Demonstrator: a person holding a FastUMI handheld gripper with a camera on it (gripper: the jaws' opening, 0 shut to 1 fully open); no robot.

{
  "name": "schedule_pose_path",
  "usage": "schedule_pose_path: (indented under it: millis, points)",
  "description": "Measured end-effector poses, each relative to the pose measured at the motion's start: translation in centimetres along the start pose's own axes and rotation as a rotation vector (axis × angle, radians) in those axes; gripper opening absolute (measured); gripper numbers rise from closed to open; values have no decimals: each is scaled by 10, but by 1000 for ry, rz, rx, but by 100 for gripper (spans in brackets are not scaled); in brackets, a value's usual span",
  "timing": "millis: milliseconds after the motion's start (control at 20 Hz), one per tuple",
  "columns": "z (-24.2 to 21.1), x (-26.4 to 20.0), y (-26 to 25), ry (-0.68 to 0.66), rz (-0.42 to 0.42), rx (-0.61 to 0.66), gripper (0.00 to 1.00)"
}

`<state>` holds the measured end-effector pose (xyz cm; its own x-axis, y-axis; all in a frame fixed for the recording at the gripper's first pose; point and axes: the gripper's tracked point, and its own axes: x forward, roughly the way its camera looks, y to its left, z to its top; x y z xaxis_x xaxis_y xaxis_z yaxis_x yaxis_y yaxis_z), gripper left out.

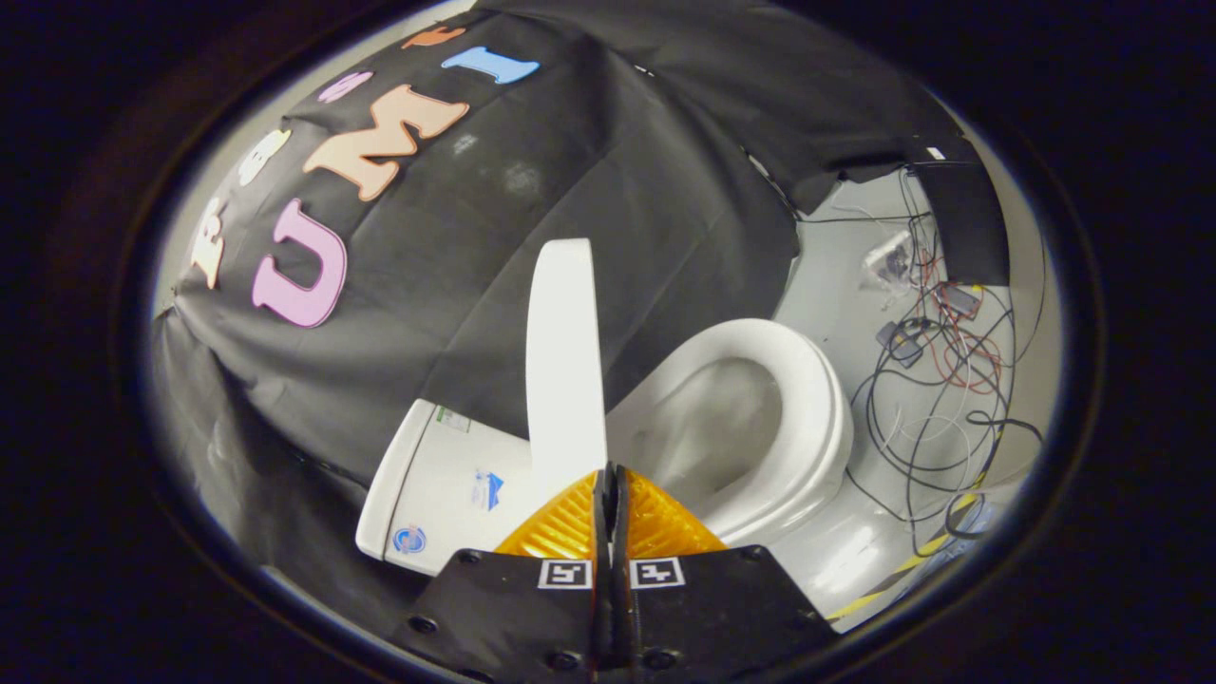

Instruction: Open the toilet lid.

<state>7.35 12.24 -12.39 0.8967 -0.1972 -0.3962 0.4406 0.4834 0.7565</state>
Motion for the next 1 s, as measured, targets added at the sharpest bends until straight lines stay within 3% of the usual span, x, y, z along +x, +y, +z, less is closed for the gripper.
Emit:
schedule_pose_path:
  millis: [1000]
  points:
    - [1,-7,61,-46,0,-159,1]
